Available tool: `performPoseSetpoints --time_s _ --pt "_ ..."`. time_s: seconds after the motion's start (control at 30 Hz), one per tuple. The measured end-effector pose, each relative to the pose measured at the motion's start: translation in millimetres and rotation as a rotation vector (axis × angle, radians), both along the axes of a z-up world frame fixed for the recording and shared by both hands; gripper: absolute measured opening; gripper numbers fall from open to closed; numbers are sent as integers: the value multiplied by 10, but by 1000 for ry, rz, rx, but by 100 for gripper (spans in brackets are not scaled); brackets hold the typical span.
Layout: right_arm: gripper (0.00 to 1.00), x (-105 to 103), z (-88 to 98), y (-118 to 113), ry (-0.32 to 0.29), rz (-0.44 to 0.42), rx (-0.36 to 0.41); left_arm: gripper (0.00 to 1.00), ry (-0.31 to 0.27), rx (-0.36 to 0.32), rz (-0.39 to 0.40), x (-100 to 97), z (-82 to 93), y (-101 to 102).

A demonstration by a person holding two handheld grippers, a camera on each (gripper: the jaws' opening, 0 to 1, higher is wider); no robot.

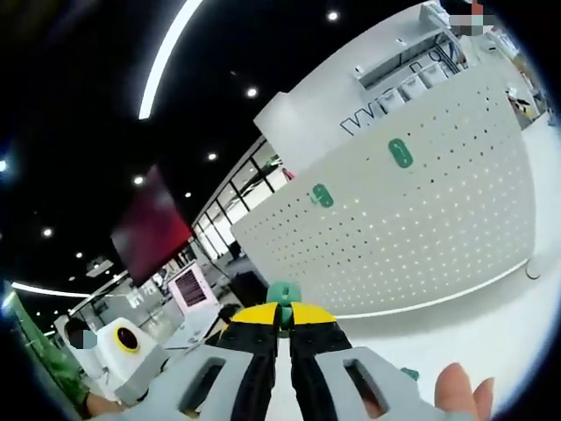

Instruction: Insert the hook assembly into the mounting plate slot until the hook locks in place.

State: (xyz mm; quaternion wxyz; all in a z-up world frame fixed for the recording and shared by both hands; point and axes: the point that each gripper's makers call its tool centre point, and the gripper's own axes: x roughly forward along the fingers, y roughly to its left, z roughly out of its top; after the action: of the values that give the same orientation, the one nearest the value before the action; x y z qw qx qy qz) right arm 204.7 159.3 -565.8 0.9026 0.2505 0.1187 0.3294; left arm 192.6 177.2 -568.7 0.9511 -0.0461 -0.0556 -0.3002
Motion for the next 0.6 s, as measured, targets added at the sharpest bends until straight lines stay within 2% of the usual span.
performPoseSetpoints --time_s 0.3,0.33,0.47,0.6 --pt "2 -29 12 -10 20 18 21 2 -52 60 -14 -48 29 -21" --pt "2 -33 14 -9 22 20 24 2 -72 90 -12 -50 35 -24" --pt "2 -40 11 -11 23 21 22 2 -87 120 -14 -57 34 -31" --pt "2 -57 44 -12 -4 15 19 2 -96 121 -18 -54 45 -36"
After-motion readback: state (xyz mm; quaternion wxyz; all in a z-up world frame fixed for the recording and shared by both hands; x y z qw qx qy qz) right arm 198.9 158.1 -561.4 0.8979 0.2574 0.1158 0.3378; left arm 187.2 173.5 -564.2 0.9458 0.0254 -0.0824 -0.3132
